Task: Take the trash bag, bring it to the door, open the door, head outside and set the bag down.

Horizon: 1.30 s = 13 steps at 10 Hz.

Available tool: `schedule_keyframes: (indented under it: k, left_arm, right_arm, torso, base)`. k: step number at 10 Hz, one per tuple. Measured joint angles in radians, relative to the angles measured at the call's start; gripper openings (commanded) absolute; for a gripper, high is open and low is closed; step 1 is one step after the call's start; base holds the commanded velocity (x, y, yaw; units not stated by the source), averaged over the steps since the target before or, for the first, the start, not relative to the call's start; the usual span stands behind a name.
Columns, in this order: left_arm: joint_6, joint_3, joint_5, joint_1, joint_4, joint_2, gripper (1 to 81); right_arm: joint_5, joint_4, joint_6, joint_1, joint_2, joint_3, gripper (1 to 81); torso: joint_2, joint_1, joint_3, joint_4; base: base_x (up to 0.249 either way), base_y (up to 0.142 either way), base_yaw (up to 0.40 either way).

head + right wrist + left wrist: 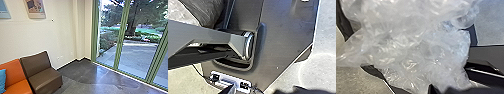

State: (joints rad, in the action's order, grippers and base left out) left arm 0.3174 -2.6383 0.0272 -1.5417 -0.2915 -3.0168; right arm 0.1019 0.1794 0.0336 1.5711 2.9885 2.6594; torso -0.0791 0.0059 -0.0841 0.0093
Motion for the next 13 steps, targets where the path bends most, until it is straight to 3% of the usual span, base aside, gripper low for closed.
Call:
schedule_keyframes:
  k: [13]
  left_arm:
    - [0.0, 0.0, 0.0, 0.0, 0.0, 0.0, 1.0]
  right_arm:
    - [-0.001, 0.0, 0.0, 0.0, 0.011, 0.0, 81.1]
  torso:
    - [0.0, 0.0, 0.0, 0.0]
  base:
    - [0.0, 0.0, -0.278]
